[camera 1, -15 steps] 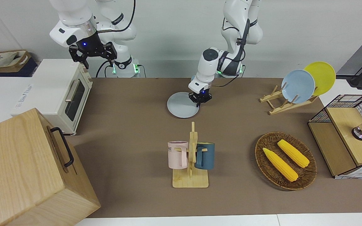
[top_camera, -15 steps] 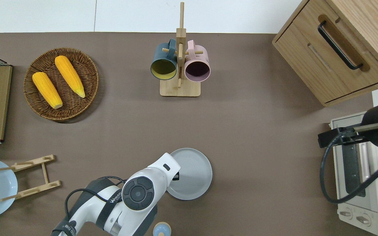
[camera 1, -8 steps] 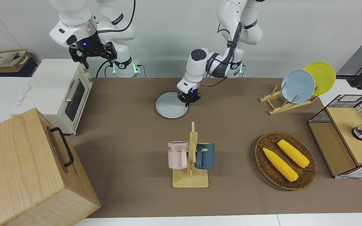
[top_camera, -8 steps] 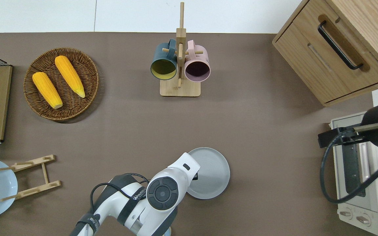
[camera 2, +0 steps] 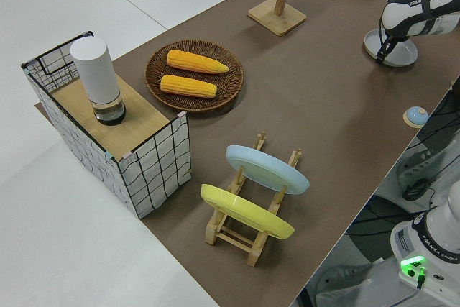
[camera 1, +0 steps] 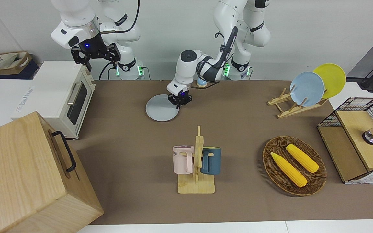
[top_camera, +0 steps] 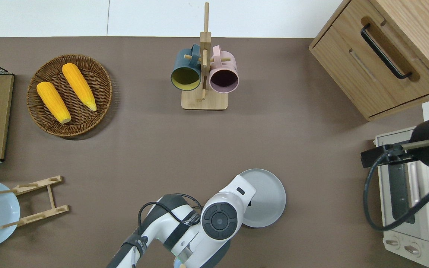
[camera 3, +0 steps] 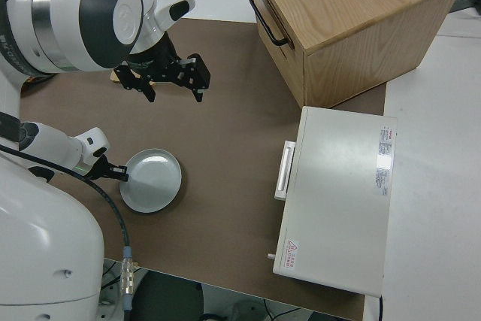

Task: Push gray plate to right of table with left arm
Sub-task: 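Push the gray plate with the left gripper across the table toward the toaster oven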

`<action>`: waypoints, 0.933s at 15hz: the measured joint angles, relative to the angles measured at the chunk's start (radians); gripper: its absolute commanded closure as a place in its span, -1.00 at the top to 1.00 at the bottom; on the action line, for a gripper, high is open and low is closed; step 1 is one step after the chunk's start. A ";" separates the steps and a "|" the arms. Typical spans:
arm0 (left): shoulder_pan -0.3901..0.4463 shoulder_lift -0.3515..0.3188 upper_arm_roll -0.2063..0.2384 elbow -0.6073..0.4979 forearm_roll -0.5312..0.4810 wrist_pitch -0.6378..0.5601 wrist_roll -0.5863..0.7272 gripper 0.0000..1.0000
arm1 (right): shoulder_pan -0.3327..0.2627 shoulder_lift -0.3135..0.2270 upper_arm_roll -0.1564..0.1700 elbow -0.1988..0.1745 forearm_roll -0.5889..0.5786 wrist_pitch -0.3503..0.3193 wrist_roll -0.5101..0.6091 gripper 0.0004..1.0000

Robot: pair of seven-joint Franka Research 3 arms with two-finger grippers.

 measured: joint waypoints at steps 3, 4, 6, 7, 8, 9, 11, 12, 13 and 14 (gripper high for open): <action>-0.032 0.045 -0.001 0.068 0.003 -0.024 -0.042 -1.00 | 0.000 0.000 0.000 0.000 0.000 0.000 0.000 0.97; -0.042 0.057 -0.001 0.086 0.010 -0.030 -0.062 -1.00 | 0.000 0.000 0.000 0.000 0.000 0.000 0.000 0.97; -0.060 0.080 -0.002 0.120 0.028 -0.040 -0.101 -1.00 | 0.000 0.000 0.000 0.000 0.000 0.000 0.000 0.97; -0.068 0.091 -0.002 0.136 0.033 -0.047 -0.113 -1.00 | 0.000 0.000 0.000 0.000 0.000 0.000 0.000 0.97; -0.076 0.104 -0.002 0.155 0.035 -0.055 -0.124 -1.00 | 0.000 0.000 0.000 0.000 0.000 0.000 0.000 0.97; -0.082 0.115 -0.002 0.173 0.037 -0.062 -0.134 -1.00 | 0.000 0.000 0.000 0.000 0.000 0.000 0.000 0.97; -0.092 0.135 -0.002 0.203 0.039 -0.073 -0.146 -1.00 | 0.000 0.000 0.000 0.000 0.000 0.000 0.000 0.97; -0.095 0.143 -0.002 0.216 0.039 -0.079 -0.153 -1.00 | 0.000 0.000 0.000 0.000 0.000 0.000 0.000 0.97; -0.097 0.150 -0.002 0.228 0.039 -0.086 -0.156 -1.00 | 0.000 0.000 0.000 0.000 0.000 0.000 0.000 0.97; -0.100 0.154 -0.002 0.236 0.039 -0.091 -0.158 -1.00 | 0.000 0.000 0.000 0.000 0.000 0.000 0.000 0.97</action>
